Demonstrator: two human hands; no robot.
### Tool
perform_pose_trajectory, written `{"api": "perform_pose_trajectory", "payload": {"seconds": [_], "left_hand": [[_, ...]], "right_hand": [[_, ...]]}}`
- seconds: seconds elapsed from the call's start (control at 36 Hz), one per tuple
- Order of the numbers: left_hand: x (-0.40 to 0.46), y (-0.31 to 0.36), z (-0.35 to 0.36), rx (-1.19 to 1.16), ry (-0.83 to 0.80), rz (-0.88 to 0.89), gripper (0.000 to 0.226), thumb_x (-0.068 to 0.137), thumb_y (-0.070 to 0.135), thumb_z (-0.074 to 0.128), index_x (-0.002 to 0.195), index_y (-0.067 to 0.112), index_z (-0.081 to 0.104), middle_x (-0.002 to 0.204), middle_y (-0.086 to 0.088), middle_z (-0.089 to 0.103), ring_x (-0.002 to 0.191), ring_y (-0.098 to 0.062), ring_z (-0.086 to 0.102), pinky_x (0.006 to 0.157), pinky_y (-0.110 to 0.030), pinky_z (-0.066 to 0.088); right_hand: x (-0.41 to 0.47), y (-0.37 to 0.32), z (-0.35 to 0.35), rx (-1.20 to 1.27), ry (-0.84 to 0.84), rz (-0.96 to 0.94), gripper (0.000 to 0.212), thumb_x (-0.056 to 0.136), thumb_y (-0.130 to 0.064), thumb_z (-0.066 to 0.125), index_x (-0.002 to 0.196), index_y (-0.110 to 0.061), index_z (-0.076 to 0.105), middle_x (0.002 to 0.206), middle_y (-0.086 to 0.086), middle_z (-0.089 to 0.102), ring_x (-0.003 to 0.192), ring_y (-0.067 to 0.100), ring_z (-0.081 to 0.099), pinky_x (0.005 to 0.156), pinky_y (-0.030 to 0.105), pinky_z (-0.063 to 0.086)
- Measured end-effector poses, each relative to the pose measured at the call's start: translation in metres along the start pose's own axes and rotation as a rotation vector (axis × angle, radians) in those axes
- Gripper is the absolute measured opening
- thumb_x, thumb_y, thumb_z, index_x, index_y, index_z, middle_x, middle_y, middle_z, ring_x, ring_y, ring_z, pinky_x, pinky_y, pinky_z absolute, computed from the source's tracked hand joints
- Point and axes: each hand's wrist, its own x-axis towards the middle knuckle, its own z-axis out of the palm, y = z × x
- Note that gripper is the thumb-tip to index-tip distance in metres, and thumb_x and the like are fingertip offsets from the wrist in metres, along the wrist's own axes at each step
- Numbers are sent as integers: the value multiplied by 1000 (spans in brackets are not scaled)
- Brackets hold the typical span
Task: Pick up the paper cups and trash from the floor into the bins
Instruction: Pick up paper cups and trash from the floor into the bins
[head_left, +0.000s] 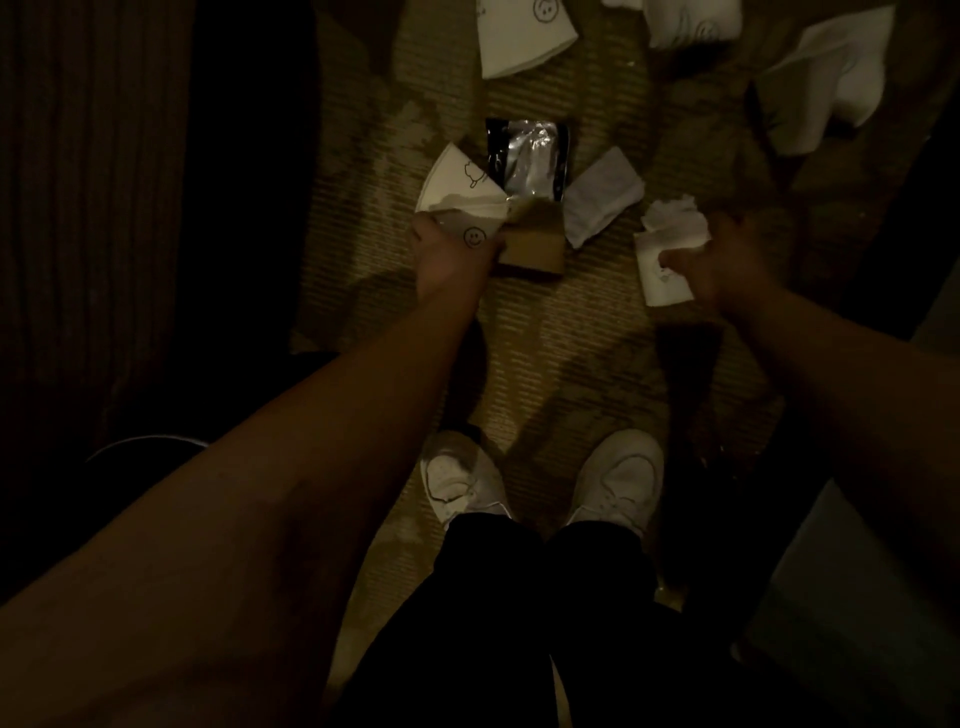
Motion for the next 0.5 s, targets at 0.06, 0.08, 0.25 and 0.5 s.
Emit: {"api": "perform_pose_trajectory", "payload": {"seconds": [0.06, 0.08, 0.25, 0.5], "left_hand": [[-1, 4, 6, -56, 7, -38, 104, 71, 37, 86, 146, 12, 19, 152, -13, 34, 134, -31, 44, 103, -37, 42], [0, 6, 9, -77, 13, -49, 111, 69, 40, 88, 149, 13, 16, 153, -14, 33, 136, -31, 42, 104, -37, 41], [6, 13, 26, -38, 44, -151, 117, 61, 54, 87, 148, 14, 18, 152, -13, 31, 136, -31, 39, 108, -47, 41], [-5, 11, 34, 262, 34, 187, 40, 94, 18, 56, 131, 7, 45, 134, -13, 53, 124, -30, 50, 103, -44, 42]], "right_hand": [[5, -2, 3, 10, -7, 8, 53, 87, -18, 74, 133, -1, 55, 135, 19, 55, 122, 32, 54, 92, 27, 42], [6, -2, 5, 10, 0, 9, 49, 88, -14, 73, 132, 1, 56, 133, 19, 58, 121, 31, 56, 89, 25, 40], [11, -5, 10, 51, 0, 78, 59, 85, -13, 76, 137, -2, 50, 136, 17, 57, 123, 30, 55, 102, 37, 45], [18, -7, 10, 174, 12, 229, 61, 87, -11, 74, 141, -2, 46, 140, 13, 53, 124, 27, 54, 86, 28, 43]]}}
